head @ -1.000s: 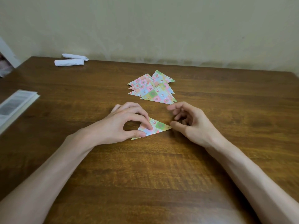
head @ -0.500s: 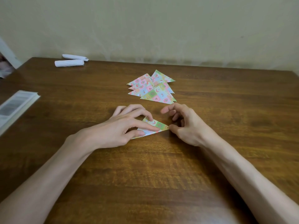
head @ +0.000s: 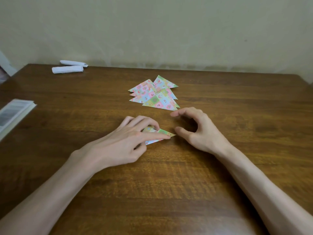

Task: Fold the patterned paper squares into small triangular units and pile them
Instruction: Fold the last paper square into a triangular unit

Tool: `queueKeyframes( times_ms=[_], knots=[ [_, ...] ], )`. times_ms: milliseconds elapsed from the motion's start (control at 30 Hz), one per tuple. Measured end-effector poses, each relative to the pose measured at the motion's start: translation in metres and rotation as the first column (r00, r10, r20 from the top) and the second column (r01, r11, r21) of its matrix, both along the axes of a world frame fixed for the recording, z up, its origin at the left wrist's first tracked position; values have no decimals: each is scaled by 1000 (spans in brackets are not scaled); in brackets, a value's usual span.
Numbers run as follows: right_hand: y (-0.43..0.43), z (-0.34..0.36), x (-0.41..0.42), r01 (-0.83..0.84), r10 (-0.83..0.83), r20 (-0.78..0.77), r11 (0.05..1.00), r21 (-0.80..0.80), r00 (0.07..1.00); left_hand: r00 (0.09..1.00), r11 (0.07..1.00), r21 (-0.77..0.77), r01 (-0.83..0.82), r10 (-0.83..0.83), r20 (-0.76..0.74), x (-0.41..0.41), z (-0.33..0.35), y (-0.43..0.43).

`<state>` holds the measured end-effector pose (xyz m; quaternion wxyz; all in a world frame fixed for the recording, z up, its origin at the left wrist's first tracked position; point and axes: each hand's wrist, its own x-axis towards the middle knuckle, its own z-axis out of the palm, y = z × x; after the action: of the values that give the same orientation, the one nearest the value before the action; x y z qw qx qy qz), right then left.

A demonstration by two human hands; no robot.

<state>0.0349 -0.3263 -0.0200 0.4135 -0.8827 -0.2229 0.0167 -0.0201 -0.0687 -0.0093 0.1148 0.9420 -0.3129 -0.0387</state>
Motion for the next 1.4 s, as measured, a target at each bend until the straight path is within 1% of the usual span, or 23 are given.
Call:
queueKeyframes(
  times_ms=[100,300,467,600,733,933,1033,1233,1300,1400],
  knots=[
    [2,-2,-3,-13,14,13,999,-50,1000,1000,1000,26,-3,2,11,-2,-1,-3],
    [6,1,-3,-36,32,-28,989,-145,999,1000,1000,24,-12,11,15,0,-3,-3],
    [8,1,-5,11,-13,-23,996,-89,1000,1000,1000,2,-13,13,-18,2,-4,-2],
    [8,0,-4,-21,18,-22,987,-157,1000,1000,1000,-4,-16,16,-21,0,-5,-1],
    [7,1,-4,-31,26,-29,986,-163,999,1000,999,-34,-23,22,-19,3,-6,5],
    [10,0,-6,6,-7,-3,988,-157,1000,999,998,-41,-43,42,-29,4,-4,5],
    [12,-1,-7,19,-14,29,982,-188,999,999,998,-56,-35,33,-41,3,-2,4],
    [12,-2,-6,19,-16,15,985,-172,1000,997,995,-96,-17,10,-74,5,-4,7],
    [12,-2,-6,9,-7,16,983,-184,1000,998,992,-122,-15,8,-58,6,-9,8],
    [11,-3,-6,4,1,26,984,-180,1000,999,981,-191,-27,30,13,8,-17,10]
  ],
)
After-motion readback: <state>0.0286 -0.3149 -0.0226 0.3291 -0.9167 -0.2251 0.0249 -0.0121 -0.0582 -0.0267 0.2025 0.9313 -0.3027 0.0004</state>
